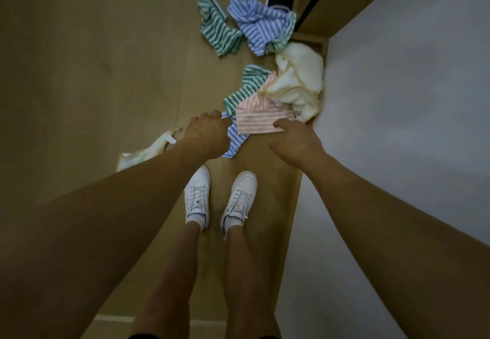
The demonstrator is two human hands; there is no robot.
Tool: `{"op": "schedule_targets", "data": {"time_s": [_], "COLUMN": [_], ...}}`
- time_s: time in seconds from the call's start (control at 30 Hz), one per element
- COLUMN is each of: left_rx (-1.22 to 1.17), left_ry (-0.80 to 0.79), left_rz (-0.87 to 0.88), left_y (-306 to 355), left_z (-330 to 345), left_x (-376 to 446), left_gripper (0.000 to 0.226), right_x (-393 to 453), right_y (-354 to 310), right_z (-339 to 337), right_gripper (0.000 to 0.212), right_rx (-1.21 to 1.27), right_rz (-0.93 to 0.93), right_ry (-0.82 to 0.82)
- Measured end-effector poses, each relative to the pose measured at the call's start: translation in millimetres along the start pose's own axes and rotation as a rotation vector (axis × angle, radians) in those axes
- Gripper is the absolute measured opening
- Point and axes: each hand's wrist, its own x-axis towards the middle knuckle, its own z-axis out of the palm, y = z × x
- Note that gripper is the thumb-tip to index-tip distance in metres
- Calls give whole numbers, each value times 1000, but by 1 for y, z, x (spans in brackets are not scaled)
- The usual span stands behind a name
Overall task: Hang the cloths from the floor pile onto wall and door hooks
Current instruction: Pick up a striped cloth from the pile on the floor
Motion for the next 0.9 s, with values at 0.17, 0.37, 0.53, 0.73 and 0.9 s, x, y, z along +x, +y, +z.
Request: {"op": "schedule_targets", "data": {"time_s": [0.17, 0.37, 0.53, 0.73, 0.9], "left_rx": [-2, -37, 113, -2, -128], "left_ry": [-58, -123, -63, -7, 176], "left_rz": [29, 1, -1, 18, 163], "left_y": [-17, -23, -15, -7, -6], "left_z": [66, 121, 150, 151, 130], "left_x": [86, 183, 224, 228, 189], "left_gripper": [56, 57, 55, 58, 50], "right_x": [75, 131, 149, 155, 142], "right_y": [22, 57, 79, 77, 61], "right_z": [57, 99, 115, 115, 97], "right_gripper": [57, 58, 57, 59, 57], "right_rx": [-16, -28, -22, 23, 66], "right_rz": [-23, -26, -15, -31, -55], "right_ry": [-78, -118, -128, -131, -70]}}
